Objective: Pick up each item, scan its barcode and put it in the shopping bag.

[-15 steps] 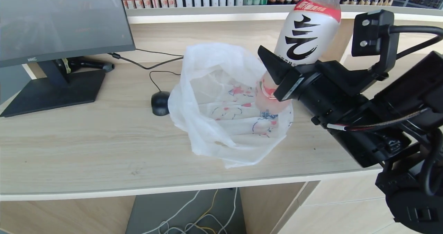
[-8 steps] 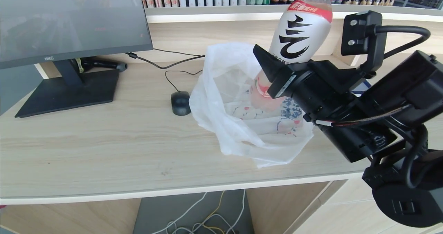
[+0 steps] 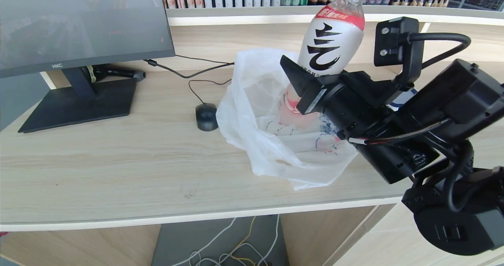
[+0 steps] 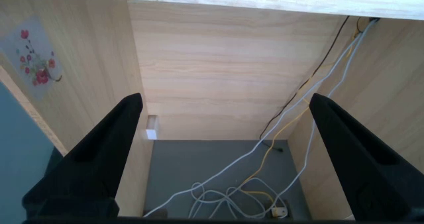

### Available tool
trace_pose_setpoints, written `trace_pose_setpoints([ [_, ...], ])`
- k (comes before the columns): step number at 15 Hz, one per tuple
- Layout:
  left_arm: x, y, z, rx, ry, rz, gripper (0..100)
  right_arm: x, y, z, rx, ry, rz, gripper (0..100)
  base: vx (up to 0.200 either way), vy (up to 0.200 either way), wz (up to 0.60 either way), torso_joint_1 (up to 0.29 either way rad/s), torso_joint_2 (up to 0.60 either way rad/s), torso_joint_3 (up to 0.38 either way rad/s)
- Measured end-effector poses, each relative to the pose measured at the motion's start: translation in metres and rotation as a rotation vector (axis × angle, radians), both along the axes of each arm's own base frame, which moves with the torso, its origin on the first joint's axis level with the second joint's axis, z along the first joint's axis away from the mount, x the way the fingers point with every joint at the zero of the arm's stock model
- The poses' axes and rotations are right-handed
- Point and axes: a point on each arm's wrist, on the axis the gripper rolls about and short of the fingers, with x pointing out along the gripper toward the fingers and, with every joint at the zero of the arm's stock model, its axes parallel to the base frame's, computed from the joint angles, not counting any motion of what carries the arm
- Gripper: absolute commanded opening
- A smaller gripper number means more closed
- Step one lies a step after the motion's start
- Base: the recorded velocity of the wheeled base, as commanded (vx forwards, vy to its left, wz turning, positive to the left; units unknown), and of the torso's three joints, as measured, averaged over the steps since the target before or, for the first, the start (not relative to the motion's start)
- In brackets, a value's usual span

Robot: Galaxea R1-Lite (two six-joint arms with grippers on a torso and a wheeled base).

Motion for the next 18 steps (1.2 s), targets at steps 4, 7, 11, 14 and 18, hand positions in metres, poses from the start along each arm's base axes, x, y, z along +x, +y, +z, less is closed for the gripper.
trace_pose_setpoints([
  [4,0.0,0.0,0.0,0.0,0.0,0.0,100,0.028,-0.011,0.001,-0.048,0.05,-0.081,0,0.0,0.0,0.0,0.0,0.0,0.0],
  [7,0.0,0.0,0.0,0.0,0.0,0.0,100,0.046,-0.008,0.017,-0.064,0.047,-0.111,0,0.0,0.0,0.0,0.0,0.0,0.0],
  [11,0.0,0.0,0.0,0.0,0.0,0.0,100,0.073,0.01,0.016,-0.125,0.056,-0.138,0,0.0,0.0,0.0,0.0,0.0,0.0],
  [14,0.0,0.0,0.0,0.0,0.0,0.0,100,0.097,0.02,0.005,-0.131,0.065,-0.157,0,0.0,0.0,0.0,0.0,0.0,0.0],
  [18,0.0,0.0,0.0,0.0,0.0,0.0,100,0.111,0.028,-0.012,-0.151,0.088,-0.156,0,0.0,0.0,0.0,0.0,0.0,0.0],
])
